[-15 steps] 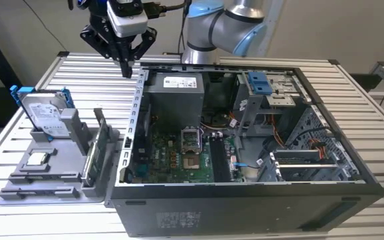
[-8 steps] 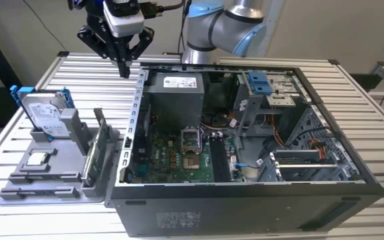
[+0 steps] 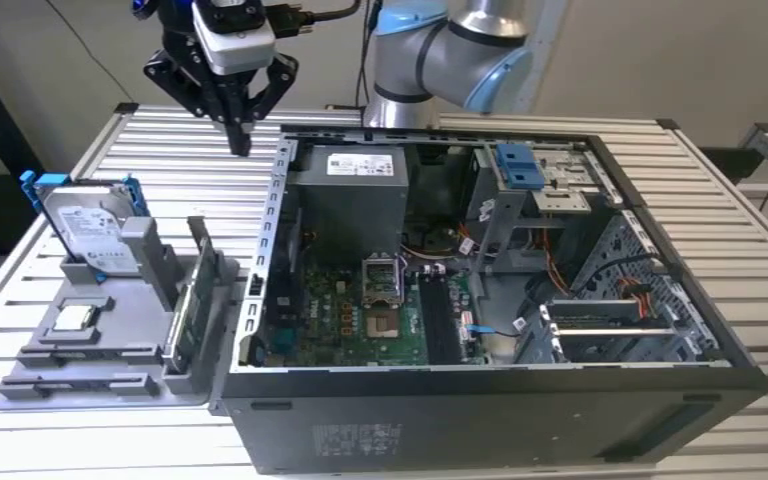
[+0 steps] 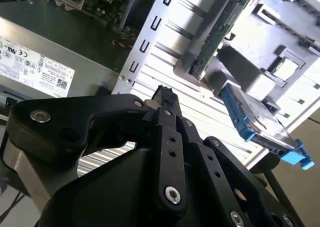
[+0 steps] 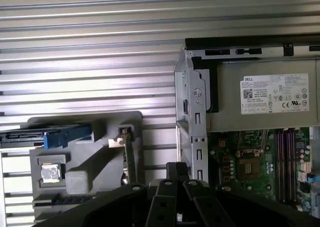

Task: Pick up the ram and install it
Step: 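Reach for the ram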

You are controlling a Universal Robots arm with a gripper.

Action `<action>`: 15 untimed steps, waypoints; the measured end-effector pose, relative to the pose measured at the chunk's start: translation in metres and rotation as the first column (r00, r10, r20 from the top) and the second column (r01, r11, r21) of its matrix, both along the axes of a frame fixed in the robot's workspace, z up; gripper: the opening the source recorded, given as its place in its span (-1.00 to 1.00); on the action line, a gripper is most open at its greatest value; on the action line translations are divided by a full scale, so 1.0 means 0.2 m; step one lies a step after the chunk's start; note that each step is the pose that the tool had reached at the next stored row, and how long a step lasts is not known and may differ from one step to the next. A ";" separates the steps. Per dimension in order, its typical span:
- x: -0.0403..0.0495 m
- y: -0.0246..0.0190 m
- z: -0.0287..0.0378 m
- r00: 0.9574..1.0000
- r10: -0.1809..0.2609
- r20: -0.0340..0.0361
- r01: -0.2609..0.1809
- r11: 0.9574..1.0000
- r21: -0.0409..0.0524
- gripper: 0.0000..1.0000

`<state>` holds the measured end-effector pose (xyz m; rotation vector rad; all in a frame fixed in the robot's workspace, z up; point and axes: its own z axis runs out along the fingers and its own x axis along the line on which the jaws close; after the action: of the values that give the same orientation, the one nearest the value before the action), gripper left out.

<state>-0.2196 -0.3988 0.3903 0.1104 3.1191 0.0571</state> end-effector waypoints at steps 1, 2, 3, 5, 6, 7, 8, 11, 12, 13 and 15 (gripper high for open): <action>-0.004 0.000 0.000 1.000 0.000 0.000 0.000 1.000 0.000 -0.79; -0.009 0.000 0.000 1.000 0.000 0.000 0.000 1.000 0.000 -0.79; -0.012 0.000 -0.001 1.000 0.000 0.000 0.000 1.000 0.000 -0.79; -0.020 0.000 -0.001 1.000 0.000 0.000 0.000 1.000 0.000 -0.79; -0.026 0.000 -0.001 1.000 0.000 0.000 0.000 1.000 0.000 -0.79; -0.031 0.000 -0.001 1.000 0.000 0.000 0.000 1.000 0.000 -0.79; -0.037 0.000 -0.001 1.000 0.000 0.000 0.000 1.000 0.000 -0.79; -0.053 0.000 -0.002 1.000 0.000 0.000 0.000 1.000 0.000 -0.79; -0.057 0.000 -0.002 1.000 0.000 0.000 0.000 1.000 0.000 -0.79; -0.062 0.000 -0.002 1.000 0.000 0.000 0.000 1.000 0.000 -0.79; -0.071 0.000 -0.003 1.000 0.000 0.000 0.000 1.000 0.000 -0.79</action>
<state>-0.2337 -0.3988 0.3898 0.1103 3.1190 0.0572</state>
